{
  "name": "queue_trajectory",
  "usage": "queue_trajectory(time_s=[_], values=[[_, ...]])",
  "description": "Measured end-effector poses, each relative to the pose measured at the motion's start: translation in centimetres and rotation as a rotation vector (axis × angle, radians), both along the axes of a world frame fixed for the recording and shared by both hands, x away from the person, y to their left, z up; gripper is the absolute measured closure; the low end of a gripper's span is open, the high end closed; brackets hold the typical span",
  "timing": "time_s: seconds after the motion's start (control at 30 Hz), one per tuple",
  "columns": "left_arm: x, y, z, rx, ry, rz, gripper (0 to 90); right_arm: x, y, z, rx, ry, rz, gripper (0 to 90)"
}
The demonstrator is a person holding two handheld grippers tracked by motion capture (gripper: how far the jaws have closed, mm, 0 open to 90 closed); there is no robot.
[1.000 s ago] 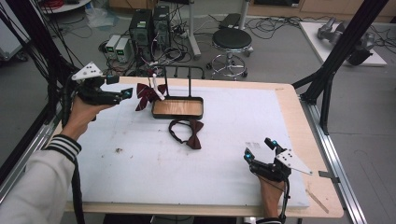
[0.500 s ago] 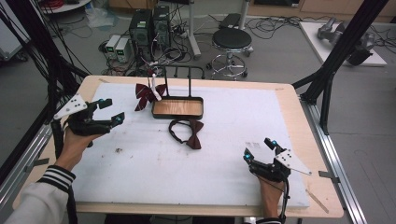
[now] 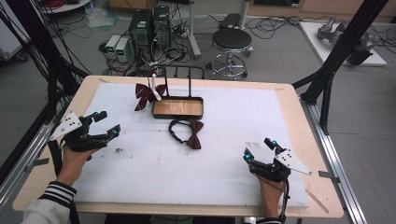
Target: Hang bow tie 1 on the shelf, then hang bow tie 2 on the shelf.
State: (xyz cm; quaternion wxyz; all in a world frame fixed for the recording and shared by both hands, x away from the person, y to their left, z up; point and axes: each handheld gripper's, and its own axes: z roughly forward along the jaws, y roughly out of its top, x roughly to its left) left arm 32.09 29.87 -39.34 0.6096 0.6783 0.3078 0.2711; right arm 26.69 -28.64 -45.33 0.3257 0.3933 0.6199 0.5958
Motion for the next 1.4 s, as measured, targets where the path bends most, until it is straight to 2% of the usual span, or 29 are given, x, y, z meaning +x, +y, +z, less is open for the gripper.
queue_trajectory(time_s=[0.3, 0.73, 1.4], values=[[0.2, 0.2, -0.4, -0.014, 0.005, 0.01, 21.3, 0.0, 0.0, 0.0, 0.003, 0.002, 0.001, 10.2], [0.4, -0.1, -0.2, 0.006, 0.002, 0.01, 21.9, 0.0, -0.1, 0.0, 0.009, 0.001, 0.001, 10.2], [1.3, -1.8, 2.0, 0.058, -0.001, -0.029, 22.1, 0.0, -0.1, 0.0, 0.009, 0.0, 0.001, 10.2]])
